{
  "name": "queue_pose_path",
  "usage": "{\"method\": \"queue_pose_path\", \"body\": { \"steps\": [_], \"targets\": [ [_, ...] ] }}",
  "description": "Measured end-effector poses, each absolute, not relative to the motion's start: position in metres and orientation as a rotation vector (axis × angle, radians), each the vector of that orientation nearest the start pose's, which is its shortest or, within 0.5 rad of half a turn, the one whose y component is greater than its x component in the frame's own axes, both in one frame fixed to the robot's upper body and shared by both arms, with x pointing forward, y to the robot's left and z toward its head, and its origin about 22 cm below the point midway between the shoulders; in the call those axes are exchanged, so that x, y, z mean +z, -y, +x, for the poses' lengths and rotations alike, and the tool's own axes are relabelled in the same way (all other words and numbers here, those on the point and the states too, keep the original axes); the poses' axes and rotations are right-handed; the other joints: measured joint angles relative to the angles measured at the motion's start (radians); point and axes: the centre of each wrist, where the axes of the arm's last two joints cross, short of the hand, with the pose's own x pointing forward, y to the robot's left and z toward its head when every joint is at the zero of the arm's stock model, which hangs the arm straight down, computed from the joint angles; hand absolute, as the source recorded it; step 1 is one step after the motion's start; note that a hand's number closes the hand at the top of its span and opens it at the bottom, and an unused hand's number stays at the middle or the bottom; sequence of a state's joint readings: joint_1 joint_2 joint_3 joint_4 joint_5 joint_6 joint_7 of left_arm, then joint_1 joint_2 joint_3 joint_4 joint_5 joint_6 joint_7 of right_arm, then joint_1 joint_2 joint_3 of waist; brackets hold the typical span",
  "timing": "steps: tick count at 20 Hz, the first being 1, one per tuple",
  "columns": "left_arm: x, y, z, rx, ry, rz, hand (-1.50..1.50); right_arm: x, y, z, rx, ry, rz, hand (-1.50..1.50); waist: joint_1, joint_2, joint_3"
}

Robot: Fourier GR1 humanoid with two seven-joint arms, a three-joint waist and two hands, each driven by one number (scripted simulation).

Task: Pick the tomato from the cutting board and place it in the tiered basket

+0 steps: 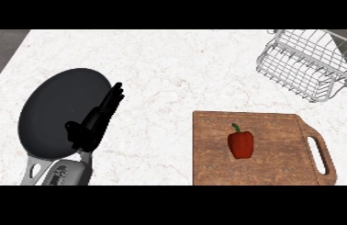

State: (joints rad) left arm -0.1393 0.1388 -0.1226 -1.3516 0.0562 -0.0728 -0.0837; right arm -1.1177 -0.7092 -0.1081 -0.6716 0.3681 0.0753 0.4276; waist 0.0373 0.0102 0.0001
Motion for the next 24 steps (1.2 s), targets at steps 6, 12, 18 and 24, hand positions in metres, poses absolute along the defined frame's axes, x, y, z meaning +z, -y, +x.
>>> {"method": "queue_pose_path", "body": {
  "steps": [6, 12, 18, 24],
  "targets": [
    [-0.018, -0.229, 0.274, -0.254, 1.543, -0.101, 0.0, 0.27, 0.343, 0.448, 0.25, 1.296, -0.791, 1.5, -0.002, 0.001, 0.0],
    [-0.018, -0.232, 0.271, -0.25, 1.537, -0.098, 0.0, 0.264, 0.34, 0.455, 0.101, 1.172, -0.578, -1.5, -0.008, -0.003, 0.0],
    [-0.014, -0.231, 0.272, -0.244, 1.535, -0.095, 0.0, 0.261, 0.345, 0.456, -0.049, 1.183, -0.464, -1.5, -0.013, -0.004, 0.0],
    [-0.019, -0.234, 0.271, -0.233, 1.538, -0.081, 0.0, 0.28, 0.37, 0.444, -0.224, 1.255, -0.638, -1.5, -0.025, -0.006, -0.001]
  ]
}}
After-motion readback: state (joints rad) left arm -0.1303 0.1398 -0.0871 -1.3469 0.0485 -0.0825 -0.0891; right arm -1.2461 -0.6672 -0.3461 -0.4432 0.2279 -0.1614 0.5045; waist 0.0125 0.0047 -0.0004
